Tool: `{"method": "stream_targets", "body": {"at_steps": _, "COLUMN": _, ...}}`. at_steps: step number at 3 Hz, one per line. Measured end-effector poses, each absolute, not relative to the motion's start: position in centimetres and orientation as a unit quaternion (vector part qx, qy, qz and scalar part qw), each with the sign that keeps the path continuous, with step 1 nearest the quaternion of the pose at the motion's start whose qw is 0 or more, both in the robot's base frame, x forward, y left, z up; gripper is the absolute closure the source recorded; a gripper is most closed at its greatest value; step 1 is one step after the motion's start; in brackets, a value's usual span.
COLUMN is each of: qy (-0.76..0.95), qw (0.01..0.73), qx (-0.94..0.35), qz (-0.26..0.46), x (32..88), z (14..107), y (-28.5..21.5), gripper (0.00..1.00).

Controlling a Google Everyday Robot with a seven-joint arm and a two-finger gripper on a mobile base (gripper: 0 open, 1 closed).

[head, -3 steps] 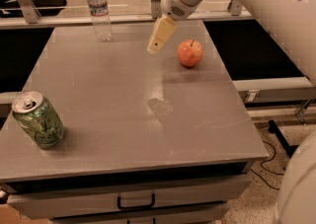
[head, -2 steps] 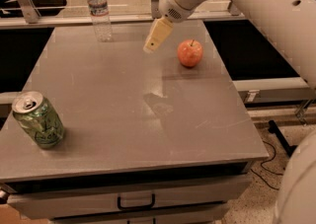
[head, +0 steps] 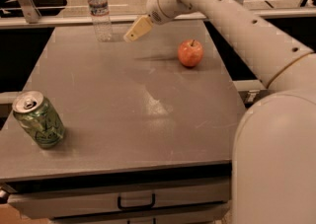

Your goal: Move water bottle near green can

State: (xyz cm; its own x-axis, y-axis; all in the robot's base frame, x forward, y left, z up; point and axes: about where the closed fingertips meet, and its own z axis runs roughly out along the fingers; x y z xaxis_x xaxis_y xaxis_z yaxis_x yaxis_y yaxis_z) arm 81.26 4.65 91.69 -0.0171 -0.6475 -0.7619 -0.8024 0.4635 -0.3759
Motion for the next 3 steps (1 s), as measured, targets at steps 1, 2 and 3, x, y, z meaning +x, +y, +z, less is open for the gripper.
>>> {"method": "stream_targets", "body": {"at_steps": 1, "qy": 0.693, "qw": 0.519, "qx": -0.48, "qz": 0.138, "x": 84.1, "z": 92.3, "y": 8.1, "gripper": 0.0}}
{"method": "stream_targets", "body": {"at_steps": 2, "qy": 0.676, "qw": 0.541, "qx": -0.458, "qz": 0.201, "x": 85.1, "z": 93.7, "y": 11.9, "gripper": 0.0}}
{"method": "stream_targets", "body": {"at_steps": 3, "qy": 0.662, "qw": 0.549, "qx": -0.447, "qz": 0.246, "x": 85.1, "z": 94.5, "y": 15.5, "gripper": 0.0}}
